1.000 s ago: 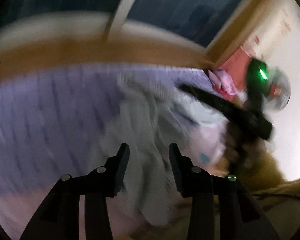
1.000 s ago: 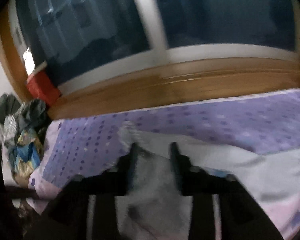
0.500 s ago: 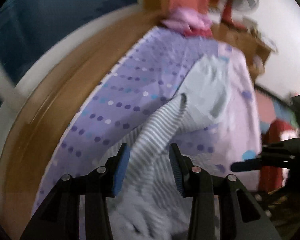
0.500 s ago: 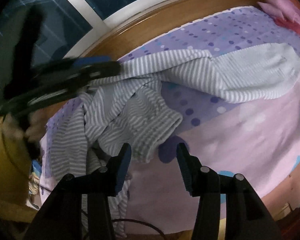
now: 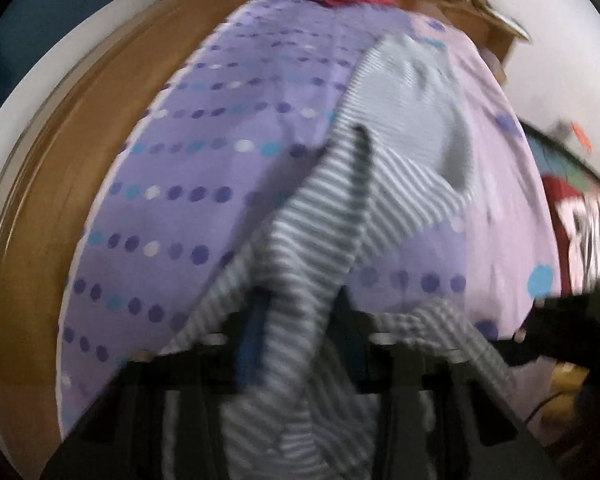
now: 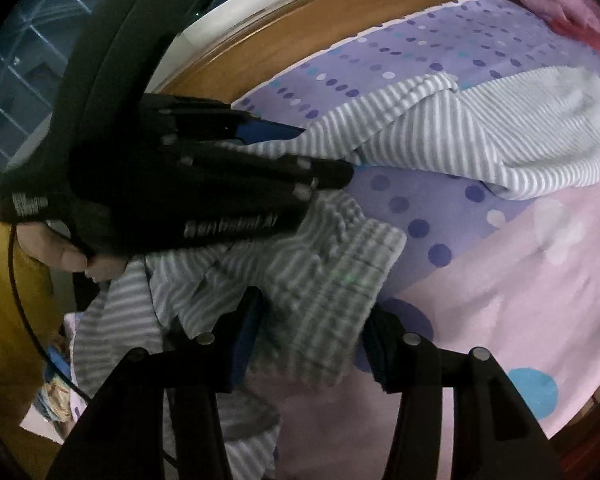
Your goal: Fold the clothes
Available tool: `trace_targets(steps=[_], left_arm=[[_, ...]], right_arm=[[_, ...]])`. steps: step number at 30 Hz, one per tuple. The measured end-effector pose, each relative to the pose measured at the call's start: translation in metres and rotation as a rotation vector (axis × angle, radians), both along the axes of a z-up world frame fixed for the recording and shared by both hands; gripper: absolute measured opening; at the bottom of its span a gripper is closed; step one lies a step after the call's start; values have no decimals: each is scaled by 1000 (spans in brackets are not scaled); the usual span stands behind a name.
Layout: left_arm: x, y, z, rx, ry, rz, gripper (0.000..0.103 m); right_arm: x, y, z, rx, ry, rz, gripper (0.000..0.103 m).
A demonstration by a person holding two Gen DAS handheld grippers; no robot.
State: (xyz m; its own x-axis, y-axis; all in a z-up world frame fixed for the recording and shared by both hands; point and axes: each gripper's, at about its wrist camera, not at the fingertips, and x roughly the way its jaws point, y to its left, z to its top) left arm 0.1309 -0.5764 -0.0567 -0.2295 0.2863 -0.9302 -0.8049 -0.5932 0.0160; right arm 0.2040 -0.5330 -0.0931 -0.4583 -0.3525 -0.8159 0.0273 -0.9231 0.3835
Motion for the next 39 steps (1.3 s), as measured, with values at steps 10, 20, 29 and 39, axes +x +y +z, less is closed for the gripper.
trace_targets(steps=[10, 20, 29, 39], left_arm=[[3, -132, 113, 349, 133, 542, 5], [61, -228, 104, 390, 93, 848, 8], [125, -208, 63, 321, -71, 792, 11], [183, -112, 78, 365, -106, 427, 46]], right_arm=[[10, 51, 71, 4, 207, -129, 23], [-14, 149, 144, 288, 375, -317, 24], [-33, 193, 61, 332, 170, -326, 25], [26, 203, 63, 173, 163, -420, 52]])
